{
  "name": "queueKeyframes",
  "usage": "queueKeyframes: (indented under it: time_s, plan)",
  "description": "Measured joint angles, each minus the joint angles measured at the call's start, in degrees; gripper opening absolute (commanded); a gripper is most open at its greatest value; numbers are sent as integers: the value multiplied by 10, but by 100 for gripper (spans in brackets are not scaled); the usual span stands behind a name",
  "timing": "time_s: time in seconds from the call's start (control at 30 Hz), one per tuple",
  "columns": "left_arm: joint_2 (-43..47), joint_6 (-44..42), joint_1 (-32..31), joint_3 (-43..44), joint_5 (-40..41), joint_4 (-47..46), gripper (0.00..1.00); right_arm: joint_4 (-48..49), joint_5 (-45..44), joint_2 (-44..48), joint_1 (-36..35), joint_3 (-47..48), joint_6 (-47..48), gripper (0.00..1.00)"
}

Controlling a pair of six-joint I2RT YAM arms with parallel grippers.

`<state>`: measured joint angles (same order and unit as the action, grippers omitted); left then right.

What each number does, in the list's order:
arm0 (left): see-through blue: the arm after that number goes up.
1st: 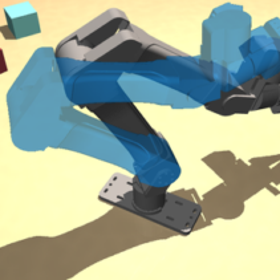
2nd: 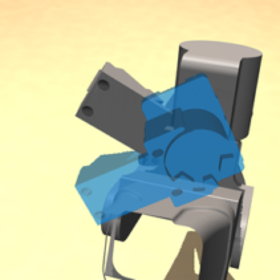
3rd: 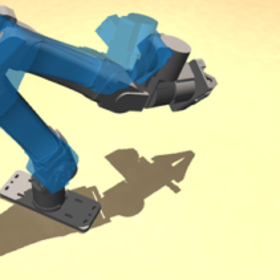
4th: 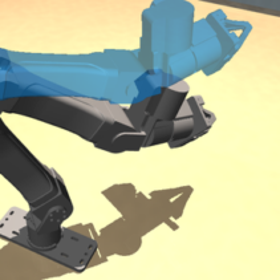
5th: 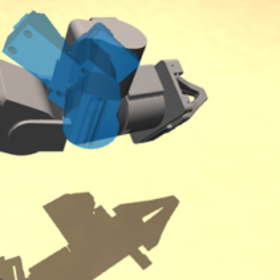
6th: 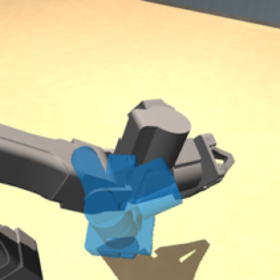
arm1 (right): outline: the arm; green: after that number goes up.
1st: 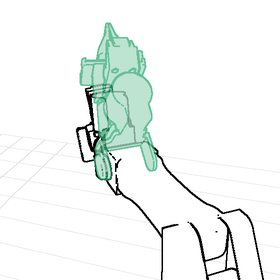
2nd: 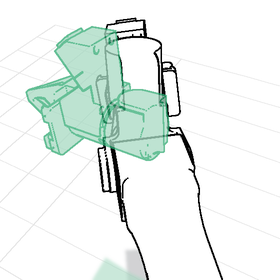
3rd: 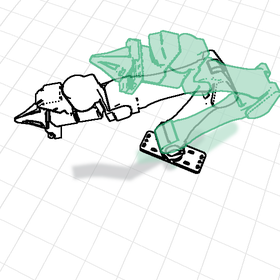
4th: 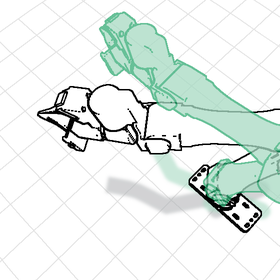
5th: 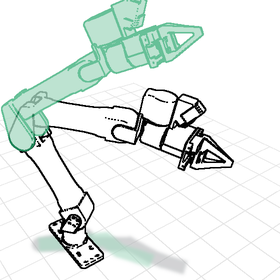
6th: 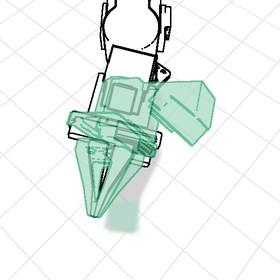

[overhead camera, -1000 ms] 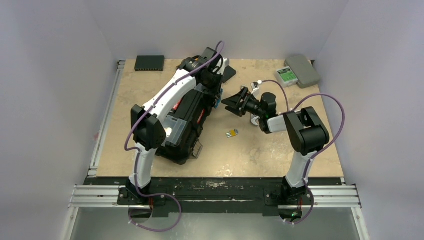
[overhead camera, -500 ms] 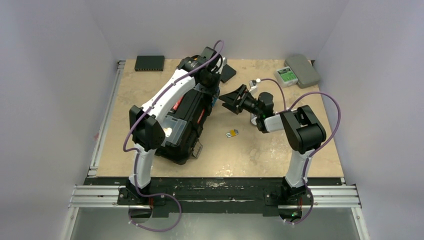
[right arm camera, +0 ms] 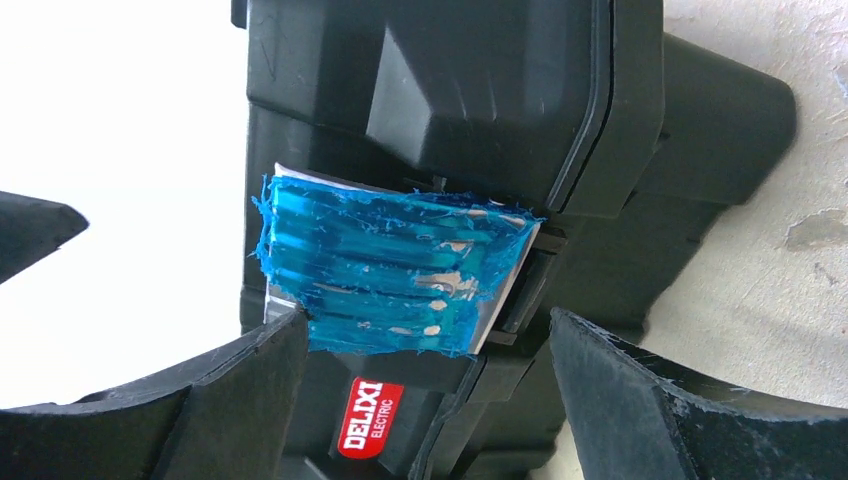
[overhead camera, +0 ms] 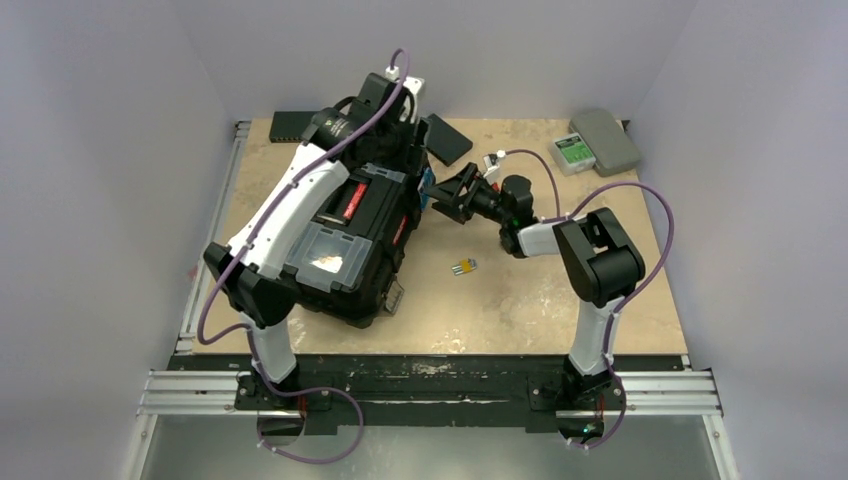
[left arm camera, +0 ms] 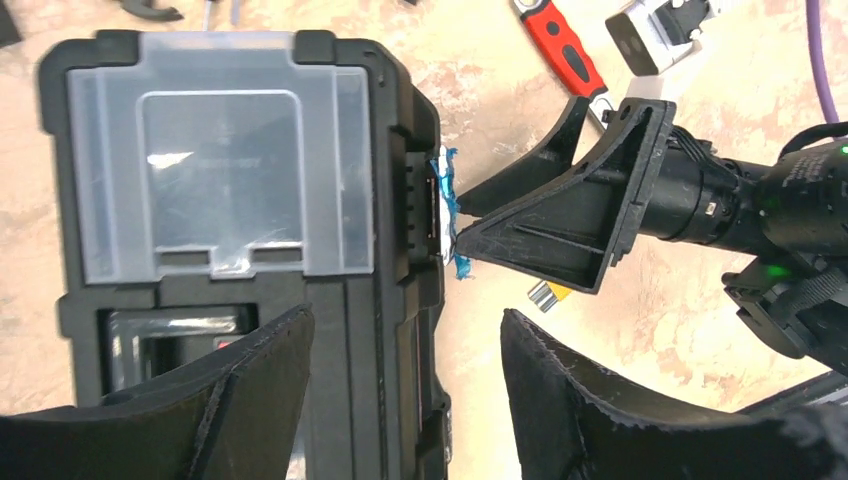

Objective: Pack the tool kit
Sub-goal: Close the toolbox at the center of the board.

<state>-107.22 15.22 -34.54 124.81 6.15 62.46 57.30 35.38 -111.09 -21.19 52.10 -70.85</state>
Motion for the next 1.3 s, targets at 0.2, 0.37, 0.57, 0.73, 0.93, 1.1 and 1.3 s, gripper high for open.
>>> queueKeyframes:
  time_s: [0.2, 0.37, 0.57, 0.73, 0.93, 1.1, 1.3]
  plan:
    - [47, 2, 16, -31, 23, -7, 73, -54, -7, -1, -7, 23, 10, 99]
    - [64, 5, 72, -86, 29, -20, 74, -136, -32, 5, -13, 50, 40, 99]
    - [74, 12, 132, -169, 24, -43, 75, -214, -55, 19, -21, 85, 74, 99]
    - [92, 23, 161, -216, 12, -66, 76, -226, -59, 23, -22, 87, 77, 99]
    - [155, 62, 201, -325, -35, -139, 90, -215, -57, 23, -25, 89, 65, 99]
    - [217, 99, 215, -430, -53, -206, 96, -200, -55, 23, -30, 91, 55, 99]
    - [239, 112, 218, -459, -53, -235, 93, -198, -47, 19, -36, 102, 53, 99]
